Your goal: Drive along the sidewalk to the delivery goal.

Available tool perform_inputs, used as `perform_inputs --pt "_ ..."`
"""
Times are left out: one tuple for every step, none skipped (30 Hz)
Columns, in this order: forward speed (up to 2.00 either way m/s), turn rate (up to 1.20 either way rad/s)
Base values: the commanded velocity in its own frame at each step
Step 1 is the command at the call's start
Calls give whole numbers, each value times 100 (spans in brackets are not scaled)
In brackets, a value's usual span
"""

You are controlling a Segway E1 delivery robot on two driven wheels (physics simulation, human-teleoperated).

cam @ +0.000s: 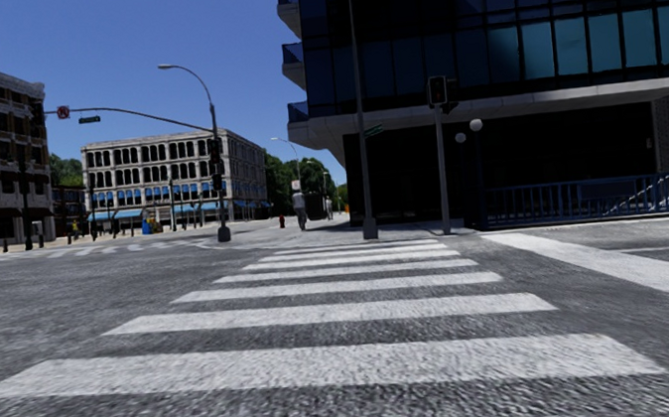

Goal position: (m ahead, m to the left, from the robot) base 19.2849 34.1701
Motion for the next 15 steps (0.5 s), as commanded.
perform_inputs --pt "200 0" --pt "200 0" --pt "200 0" --pt "200 0" --pt "200 0" --pt "200 0" --pt "200 0" --pt "200 0" --pt "200 0" --pt "200 0" --pt "200 0" --pt "200 0" --pt "200 0" --pt "200 0" --pt "200 0"
